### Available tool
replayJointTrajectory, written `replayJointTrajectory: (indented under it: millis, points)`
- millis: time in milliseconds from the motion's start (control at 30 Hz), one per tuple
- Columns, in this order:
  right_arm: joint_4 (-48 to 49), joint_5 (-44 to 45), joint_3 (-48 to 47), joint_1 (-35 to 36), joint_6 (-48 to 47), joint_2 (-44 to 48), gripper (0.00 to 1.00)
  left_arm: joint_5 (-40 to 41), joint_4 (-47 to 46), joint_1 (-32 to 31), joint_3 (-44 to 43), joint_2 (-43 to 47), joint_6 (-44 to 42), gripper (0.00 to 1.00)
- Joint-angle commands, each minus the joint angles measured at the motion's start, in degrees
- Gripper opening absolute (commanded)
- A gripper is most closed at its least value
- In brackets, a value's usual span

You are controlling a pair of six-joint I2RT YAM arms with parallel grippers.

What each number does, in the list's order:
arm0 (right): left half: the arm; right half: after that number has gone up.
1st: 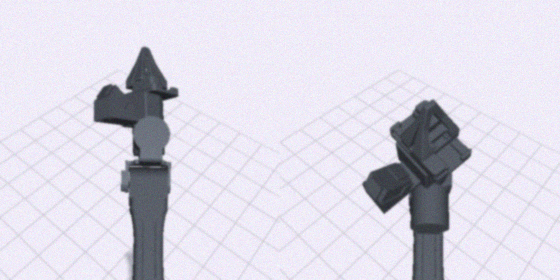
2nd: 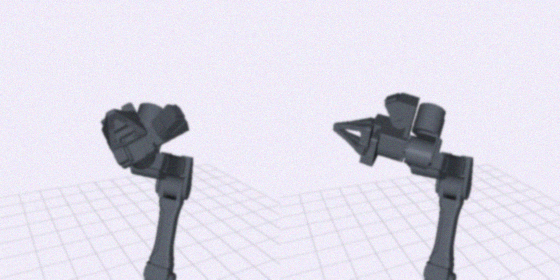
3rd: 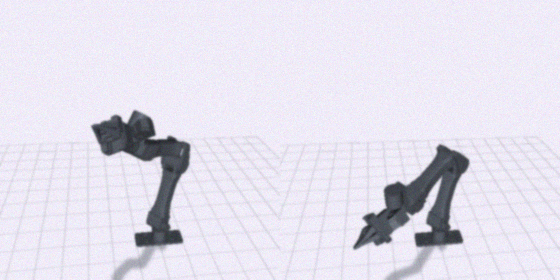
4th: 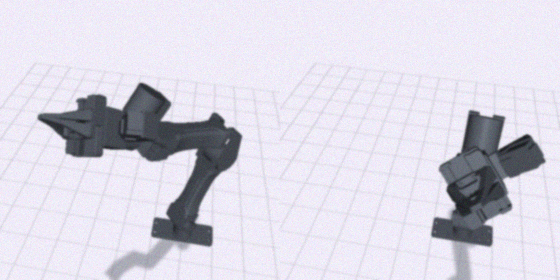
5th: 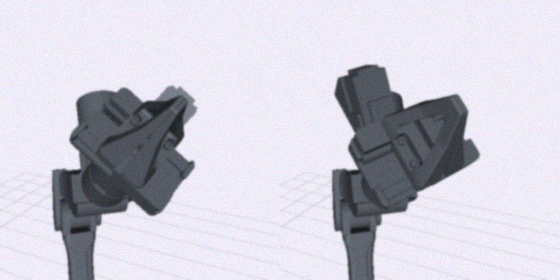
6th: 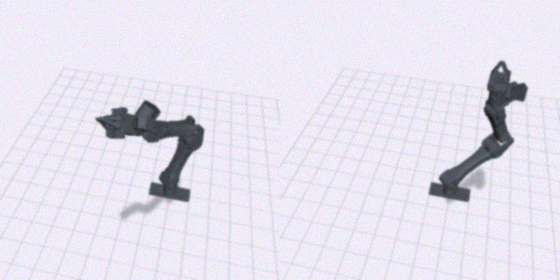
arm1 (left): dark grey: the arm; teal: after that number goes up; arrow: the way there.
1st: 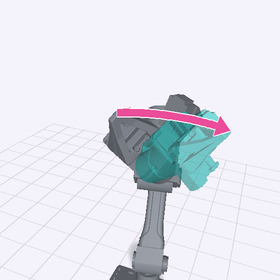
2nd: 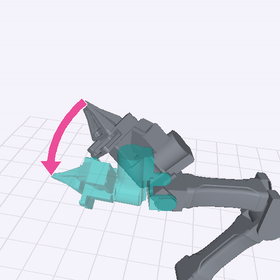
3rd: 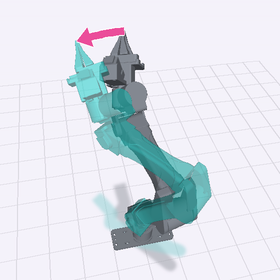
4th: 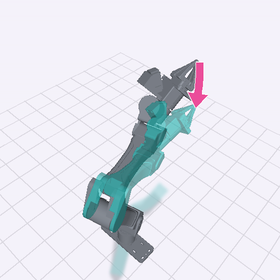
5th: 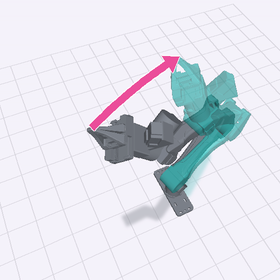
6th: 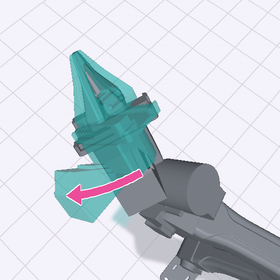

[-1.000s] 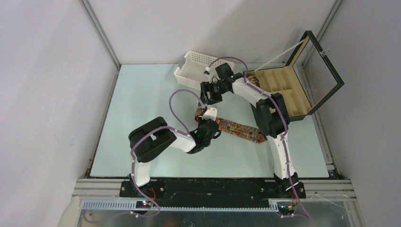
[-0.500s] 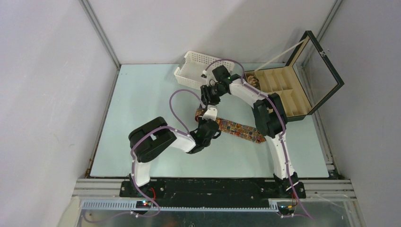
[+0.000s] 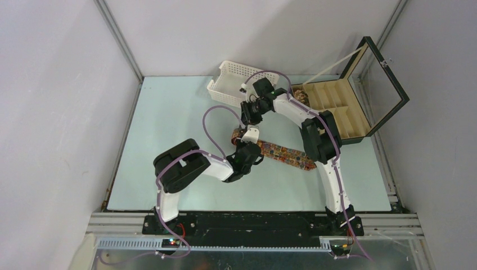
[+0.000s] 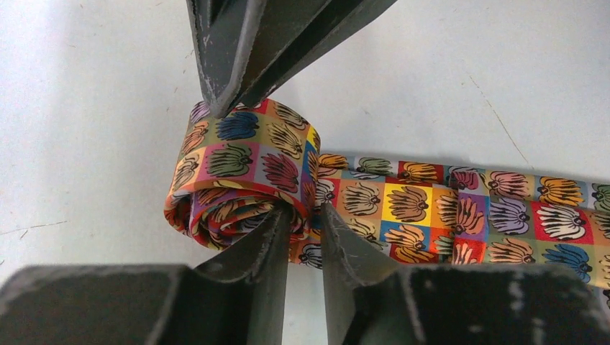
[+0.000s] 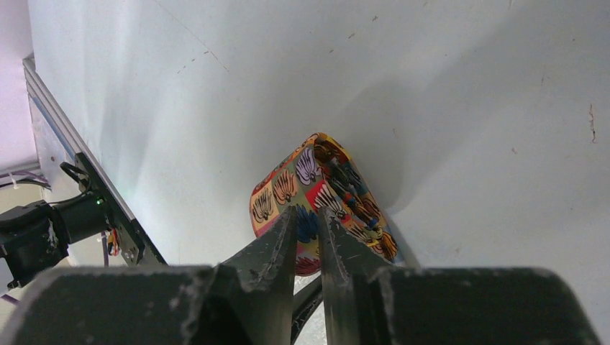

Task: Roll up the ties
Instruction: Roll the tie at the center of the board.

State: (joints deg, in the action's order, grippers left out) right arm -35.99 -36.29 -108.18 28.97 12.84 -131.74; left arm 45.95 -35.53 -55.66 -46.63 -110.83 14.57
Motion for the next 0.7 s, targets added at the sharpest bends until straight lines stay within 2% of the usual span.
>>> replayJointTrajectory:
  millis: [0,133,400,467,567,667]
  points:
    - [0.42,-1.21,-2.29,0.09,-0.72,-0.46,0.19,1.81,-0.03,-0.24,-0.95,0.23,0.28,0.31]
    - [0.56,-1.21,-2.26,0.04,-0.71,-0.32,0.15,2.09,0.42,-0.25,-0.99,0.34,0.71,0.37]
    - [1.17,-1.37,-1.93,0.0,-0.54,0.03,0.03,2.47,0.55,-0.26,-0.73,0.7,1.34,0.39]
    - [1.22,-1.29,-1.8,-0.03,-0.62,0.2,0.0,2.52,0.59,-0.24,-0.81,0.63,1.34,0.39]
    - [1.52,-0.94,-1.58,-0.22,-0.34,0.55,0.0,2.55,0.72,-0.24,-0.95,0.49,1.34,0.39]
    - [2.02,-0.68,-1.42,-0.41,0.09,1.2,0.0,2.51,0.77,-0.25,-1.06,0.36,1.34,0.34]
